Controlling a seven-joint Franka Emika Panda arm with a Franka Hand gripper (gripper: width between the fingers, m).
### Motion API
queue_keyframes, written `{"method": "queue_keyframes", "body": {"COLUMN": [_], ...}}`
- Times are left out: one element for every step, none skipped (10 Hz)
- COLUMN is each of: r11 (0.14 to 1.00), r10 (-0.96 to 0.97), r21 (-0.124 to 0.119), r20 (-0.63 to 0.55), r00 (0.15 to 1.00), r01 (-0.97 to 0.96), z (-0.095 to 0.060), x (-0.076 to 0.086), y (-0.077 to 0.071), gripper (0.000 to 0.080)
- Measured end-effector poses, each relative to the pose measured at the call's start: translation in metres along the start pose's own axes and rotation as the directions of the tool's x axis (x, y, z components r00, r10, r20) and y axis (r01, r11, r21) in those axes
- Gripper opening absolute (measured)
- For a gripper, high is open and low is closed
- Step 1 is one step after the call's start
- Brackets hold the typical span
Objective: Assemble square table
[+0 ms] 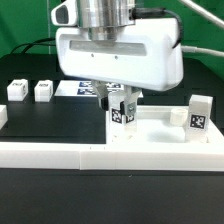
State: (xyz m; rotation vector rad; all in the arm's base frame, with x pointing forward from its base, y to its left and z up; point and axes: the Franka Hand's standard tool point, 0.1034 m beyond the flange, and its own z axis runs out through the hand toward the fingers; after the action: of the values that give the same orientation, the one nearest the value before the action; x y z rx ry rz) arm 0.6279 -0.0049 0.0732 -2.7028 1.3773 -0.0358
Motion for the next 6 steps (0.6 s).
{"method": "queue_keyframes", "body": {"r11": [0.989, 0.935, 0.887, 0.859, 0.832, 0.798], "r10": [0.145, 0.354, 0.462, 0.512, 0.554, 0.603], "r21": [-0.006, -0.005, 0.003, 0.006, 0.004, 0.003], "r20": [-0.007, -0.003, 0.009, 0.011, 0.011, 0.013], "r00": [0.989, 0.935, 0.887, 0.859, 0.832, 0.798], "r01": [-0.145, -0.354, -0.462, -0.512, -0.554, -0.603], "z": [0.0001, 0.0003, 0.0004, 0.0007, 0.0007, 0.0008], "x": [-0.0022, -0.0049, -0.0053, -0.0050, -0.0049, -0.0050], "y": [0.0002, 0.0004, 0.0011, 0.0019, 0.0022, 0.0024], "gripper": [0.0288, 0.0288, 0.0290, 0.0290, 0.0290, 0.0290]}}
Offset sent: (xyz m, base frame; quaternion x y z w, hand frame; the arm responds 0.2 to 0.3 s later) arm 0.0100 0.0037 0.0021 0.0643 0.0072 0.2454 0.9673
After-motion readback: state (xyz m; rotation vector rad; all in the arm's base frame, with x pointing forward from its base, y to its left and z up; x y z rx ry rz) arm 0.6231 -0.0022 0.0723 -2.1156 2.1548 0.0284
